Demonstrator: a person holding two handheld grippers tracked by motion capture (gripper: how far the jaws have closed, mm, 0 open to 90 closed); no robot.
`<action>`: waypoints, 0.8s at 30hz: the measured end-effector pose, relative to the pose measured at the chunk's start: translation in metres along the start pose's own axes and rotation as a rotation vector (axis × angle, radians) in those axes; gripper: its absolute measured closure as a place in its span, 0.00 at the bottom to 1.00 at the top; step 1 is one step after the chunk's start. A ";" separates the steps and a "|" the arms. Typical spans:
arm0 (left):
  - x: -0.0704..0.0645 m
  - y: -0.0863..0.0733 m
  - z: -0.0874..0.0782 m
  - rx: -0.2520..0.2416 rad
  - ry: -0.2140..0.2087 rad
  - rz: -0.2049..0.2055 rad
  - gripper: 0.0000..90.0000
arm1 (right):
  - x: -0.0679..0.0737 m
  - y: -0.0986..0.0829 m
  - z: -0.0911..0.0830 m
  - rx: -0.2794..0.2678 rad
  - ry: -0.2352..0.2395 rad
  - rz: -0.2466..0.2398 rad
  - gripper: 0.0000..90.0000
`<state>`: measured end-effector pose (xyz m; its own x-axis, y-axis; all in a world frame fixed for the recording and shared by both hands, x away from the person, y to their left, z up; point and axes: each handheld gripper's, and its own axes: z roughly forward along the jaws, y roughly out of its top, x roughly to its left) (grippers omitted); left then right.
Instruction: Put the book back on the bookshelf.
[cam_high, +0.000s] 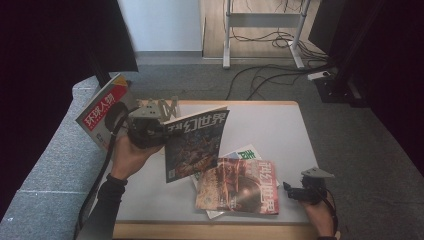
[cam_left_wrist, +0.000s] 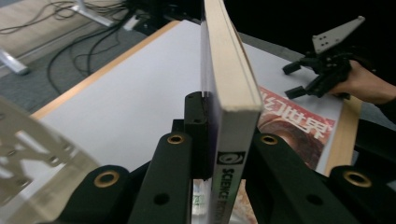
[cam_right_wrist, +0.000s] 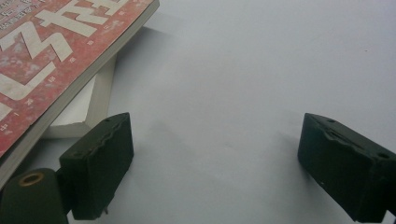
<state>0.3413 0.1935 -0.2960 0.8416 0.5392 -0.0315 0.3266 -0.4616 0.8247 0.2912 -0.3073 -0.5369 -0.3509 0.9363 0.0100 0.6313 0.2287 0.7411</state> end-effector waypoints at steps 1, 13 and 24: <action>0.001 -0.001 -0.003 -0.002 0.010 -0.005 0.92 | 0.000 0.000 0.000 0.001 -0.004 0.001 0.10; 0.010 -0.021 -0.041 -0.011 0.137 -0.054 0.92 | 0.001 -0.001 0.000 -0.005 -0.010 0.005 0.10; 0.024 -0.037 -0.079 -0.020 0.227 -0.119 0.92 | 0.001 -0.001 0.001 -0.006 -0.009 0.006 0.10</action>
<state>0.3152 0.2789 -0.2830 0.6789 0.7342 -0.0032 0.4071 -0.3729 0.8338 0.2907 -0.3069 -0.5380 -0.3412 0.9400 0.0081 0.6292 0.2220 0.7448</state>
